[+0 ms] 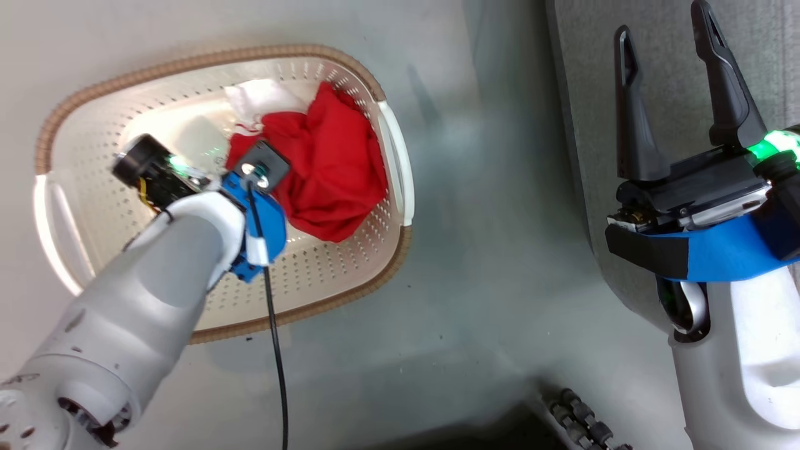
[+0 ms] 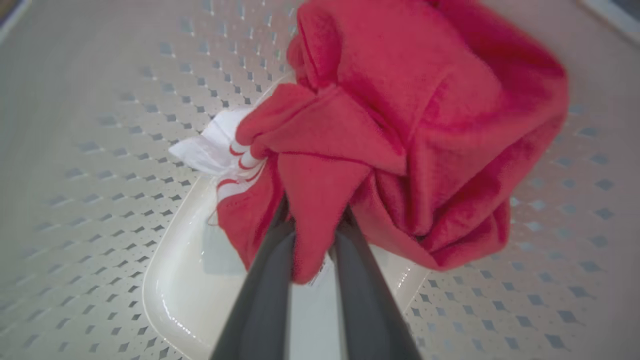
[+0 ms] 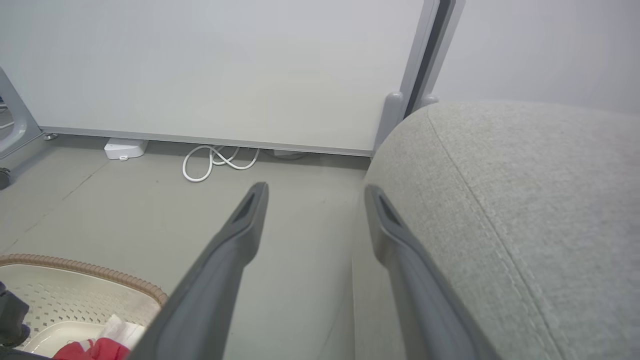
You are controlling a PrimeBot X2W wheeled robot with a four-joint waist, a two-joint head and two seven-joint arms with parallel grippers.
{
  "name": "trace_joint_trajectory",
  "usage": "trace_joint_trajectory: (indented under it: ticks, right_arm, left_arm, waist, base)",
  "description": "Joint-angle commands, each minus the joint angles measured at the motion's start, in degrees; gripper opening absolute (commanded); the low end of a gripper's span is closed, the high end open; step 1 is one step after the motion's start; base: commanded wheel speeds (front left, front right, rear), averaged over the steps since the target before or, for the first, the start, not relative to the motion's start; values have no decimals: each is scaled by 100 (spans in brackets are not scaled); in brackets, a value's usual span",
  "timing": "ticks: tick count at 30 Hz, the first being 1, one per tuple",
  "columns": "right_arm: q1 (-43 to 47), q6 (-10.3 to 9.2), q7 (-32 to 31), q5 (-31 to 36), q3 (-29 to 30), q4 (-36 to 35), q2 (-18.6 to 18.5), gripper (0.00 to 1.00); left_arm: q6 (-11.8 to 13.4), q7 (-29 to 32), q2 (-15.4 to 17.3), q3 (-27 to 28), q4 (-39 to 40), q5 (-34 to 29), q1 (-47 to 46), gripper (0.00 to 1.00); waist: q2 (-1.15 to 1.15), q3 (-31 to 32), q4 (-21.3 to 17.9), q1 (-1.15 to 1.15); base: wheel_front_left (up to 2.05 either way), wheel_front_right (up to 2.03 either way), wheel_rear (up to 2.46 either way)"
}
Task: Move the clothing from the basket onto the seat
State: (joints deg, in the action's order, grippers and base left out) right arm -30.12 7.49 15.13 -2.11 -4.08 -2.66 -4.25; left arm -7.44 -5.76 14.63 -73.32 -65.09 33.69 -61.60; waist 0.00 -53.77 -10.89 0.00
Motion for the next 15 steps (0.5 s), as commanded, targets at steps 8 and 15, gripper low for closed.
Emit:
trace_joint_trajectory:
  ticks: [8,15]
  right_arm:
    - [183,1,5,34,84,181,-141,100]
    - [415,1,5,32,183,366,-264,100]
  left_arm:
    - [-5,-618,-218,-19,256,64,370,0]
    - [-5,-898,-365,-19,491,292,638,0]
  waist:
    - [0,817,359,0]
    - [0,1435,622,0]
  base:
    - [0,0,0]
    - [0,0,0]
